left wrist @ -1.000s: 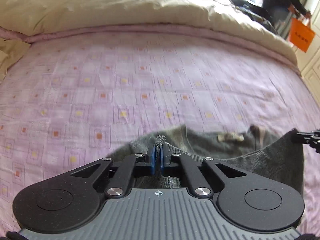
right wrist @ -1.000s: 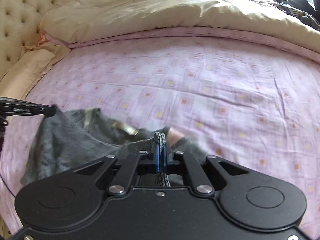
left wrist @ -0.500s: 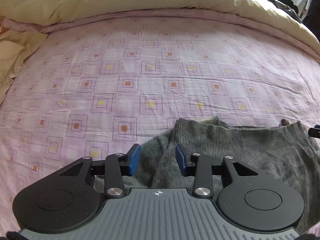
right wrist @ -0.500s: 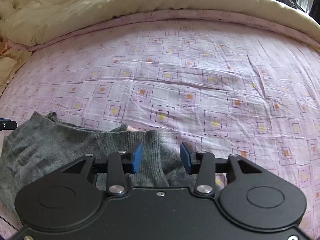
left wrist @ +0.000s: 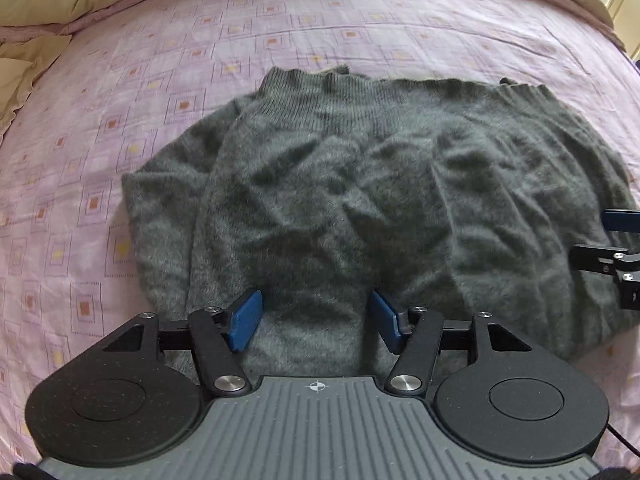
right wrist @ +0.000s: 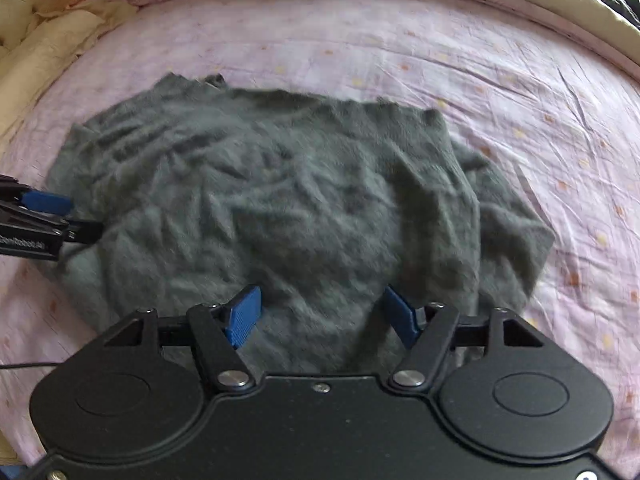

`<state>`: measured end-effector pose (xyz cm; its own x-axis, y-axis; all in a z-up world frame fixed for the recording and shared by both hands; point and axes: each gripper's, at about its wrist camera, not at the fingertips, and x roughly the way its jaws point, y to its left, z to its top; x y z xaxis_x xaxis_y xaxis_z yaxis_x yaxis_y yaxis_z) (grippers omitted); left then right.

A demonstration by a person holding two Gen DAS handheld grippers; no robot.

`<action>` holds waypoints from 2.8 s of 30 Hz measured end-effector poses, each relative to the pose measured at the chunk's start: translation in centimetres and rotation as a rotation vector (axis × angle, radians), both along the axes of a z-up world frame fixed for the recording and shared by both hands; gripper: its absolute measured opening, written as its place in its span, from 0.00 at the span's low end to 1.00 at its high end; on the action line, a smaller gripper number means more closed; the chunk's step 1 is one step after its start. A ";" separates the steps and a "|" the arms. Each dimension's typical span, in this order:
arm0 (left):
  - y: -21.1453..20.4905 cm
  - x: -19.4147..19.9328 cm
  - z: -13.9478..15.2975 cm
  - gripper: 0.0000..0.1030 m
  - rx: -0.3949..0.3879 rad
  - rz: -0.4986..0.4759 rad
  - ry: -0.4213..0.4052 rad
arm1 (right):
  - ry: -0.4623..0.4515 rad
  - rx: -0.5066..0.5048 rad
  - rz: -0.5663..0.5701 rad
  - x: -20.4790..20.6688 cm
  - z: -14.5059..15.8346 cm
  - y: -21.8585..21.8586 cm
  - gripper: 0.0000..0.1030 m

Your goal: Fold small clothes

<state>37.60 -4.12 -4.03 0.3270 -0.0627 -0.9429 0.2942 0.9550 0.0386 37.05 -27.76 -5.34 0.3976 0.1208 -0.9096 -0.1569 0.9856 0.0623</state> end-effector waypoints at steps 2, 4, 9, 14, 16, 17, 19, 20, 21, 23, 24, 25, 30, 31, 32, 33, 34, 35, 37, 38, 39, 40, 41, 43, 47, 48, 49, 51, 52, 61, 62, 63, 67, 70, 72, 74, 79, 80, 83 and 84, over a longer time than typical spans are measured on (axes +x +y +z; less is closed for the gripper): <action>0.7 -0.1 -0.4 0.69 0.001 0.013 0.007 | -0.010 -0.001 -0.029 -0.8 0.0 -1.3 0.70; 0.9 -0.1 -0.6 0.71 -0.005 0.019 0.009 | -0.004 0.010 -0.047 -1.1 0.4 -2.2 0.71; 0.2 -0.4 0.8 0.70 -0.039 0.023 0.007 | -0.051 0.228 -0.178 -2.3 2.3 -6.2 0.80; -1.9 0.6 3.1 0.70 -0.129 0.025 -0.016 | -0.008 0.390 -0.320 -2.9 1.3 -10.9 0.82; -3.4 1.6 3.2 0.70 -0.127 0.007 -0.013 | 0.017 0.437 -0.328 -3.1 0.7 -11.9 0.82; -4.0 2.0 3.2 0.70 -0.119 -0.001 -0.013 | 0.033 0.456 -0.327 -3.0 0.3 -12.2 0.82; -5.4 2.9 2.8 0.70 -0.106 -0.010 -0.005 | 0.051 0.483 -0.318 -3.0 -0.5 -12.6 0.82; -5.9 3.4 2.5 0.70 -0.103 -0.009 0.005 | 0.058 0.496 -0.317 -3.2 -0.9 -12.6 0.82; -6.4 3.8 2.1 0.70 -0.098 -0.006 0.017 | 0.066 0.510 -0.318 -3.2 -1.3 -12.5 0.83; -7.3 4.8 1.1 0.70 -0.093 0.002 0.045 | 0.077 0.547 -0.321 -3.1 -2.2 -12.7 0.85; -7.6 5.1 0.6 0.70 -0.085 0.009 0.058 | 0.073 0.567 -0.318 -3.0 -2.4 -12.7 0.90; -8.0 5.4 0.1 0.71 -0.072 0.013 0.069 | 0.068 0.593 -0.315 -3.0 -2.6 -12.8 0.93; -9.1 6.0 -1.3 0.90 -0.022 -0.004 0.079 | 0.058 0.697 -0.300 -2.0 -3.3 -13.2 1.00; -9.2 6.2 -1.5 0.95 -0.022 -0.003 0.085 | 0.058 0.728 -0.305 -1.8 -3.6 -13.5 1.00; -9.2 6.4 -1.7 0.98 -0.026 0.000 0.092 | 0.055 0.758 -0.315 -1.6 -3.8 -13.8 1.00; -9.3 6.6 -2.0 1.00 -0.029 0.003 0.099 | 0.054 0.786 -0.323 -1.5 -4.0 -14.1 1.00; -9.3 6.8 -2.0 1.00 -0.025 0.006 0.099 | 0.054 0.817 -0.330 -1.4 -4.2 -14.5 1.00; -9.4 6.9 -2.1 1.00 -0.023 0.007 0.096 | 0.051 0.842 -0.334 -1.4 -4.4 -14.9 1.00; -9.6 7.2 -2.3 1.00 -0.018 0.012 0.090 | 0.044 0.882 -0.344 -1.3 -4.8 -15.2 1.00; -9.7 7.2 -2.4 1.00 -0.015 0.015 0.087 | 0.040 0.890 -0.346 -1.3 -4.8 -15.2 1.00; -9.8 7.2 -2.5 1.00 -0.013 0.019 0.084 | 0.037 0.888 -0.345 -1.2 -4.7 -15.2 1.00; -9.8 7.1 -2.5 1.00 -0.010 0.021 0.081 | 0.035 0.877 -0.340 -1.1 -4.6 -15.0 1.00; -9.8 7.1 -2.6 1.00 -0.008 0.022 0.081 | 0.033 0.864 -0.329 -1.0 -4.4 -14.7 1.00; -9.7 7.4 -2.8 1.00 -0.009 0.025 0.091 | 0.035 0.850 -0.304 -0.7 -4.3 -14.3 1.00; -9.8 7.8 -2.8 1.00 -0.008 0.024 0.104 | 0.067 0.871 -0.302 0.1 -4.5 -13.8 0.99; -9.9 7.9 -2.9 1.00 -0.009 0.025 0.101 | 0.073 0.860 -0.299 0.3 -4.4 -13.6 0.95; -9.9 7.9 -2.9 1.00 -0.009 0.026 0.097 | 0.078 0.844 -0.293 0.5 -4.3 -13.2 0.91; -9.8 7.8 -2.9 1.00 -0.011 0.028 0.086 | 0.104 0.806 -0.297 0.9 -4.4 -12.6 0.62; -9.8 7.7 -2.9 1.00 -0.012 0.029 0.083 | 0.122 0.781 -0.304 1.0 -4.5 -12.3 0.56; -9.4 7.4 -2.3 1.00 -0.019 0.027 0.089 | 0.176 0.564 -0.319 1.6 -2.4 -10.4 0.28; -9.4 7.4 -2.2 1.00 -0.018 0.028 0.086 | 0.177 0.555 -0.320 1.6 -2.2 -10.2 0.28; -9.4 7.4 -2.2 1.00 -0.018 0.030 0.085 | 0.180 0.545 -0.325 1.7 -2.0 -10.1 0.28; -9.4 7.3 -1.3 0.88 -0.020 0.042 0.082 | 0.182 0.516 -0.356 1.9 -1.3 -9.7 0.28; -8.2 6.4 0.5 0.80 -0.046 0.065 0.050 | 0.168 0.487 -0.348 2.3 0.1 -9.0 0.27; -6.5 5.3 1.9 0.80 -0.059 0.100 0.022 | 0.155 0.477 -0.331 2.4 1.6 -8.3 0.27; -4.4 3.9 2.7 0.80 -0.060 0.144 0.002 | 0.136 0.476 -0.303 2.7 3.7 -7.1 0.26; 3.0 -0.1 3.2 0.80 -0.116 0.289 0.022 | 0.104 0.473 -0.186 4.6 8.3 -2.0 0.26; 4.4 -1.0 3.2 0.80 -0.108 0.315 0.024 | 0.105 0.475 -0.155 5.3 8.9 -0.4 0.26; 7.8 -3.3 2.9 0.80 -0.084 0.378 0.036 | 0.121 0.481 -0.081 7.1 9.4 4.2 0.26; 8.8 -3.9 2.8 0.80 -0.084 0.397 0.041 | 0.125 0.476 -0.053 7.7 9.3 5.9 0.26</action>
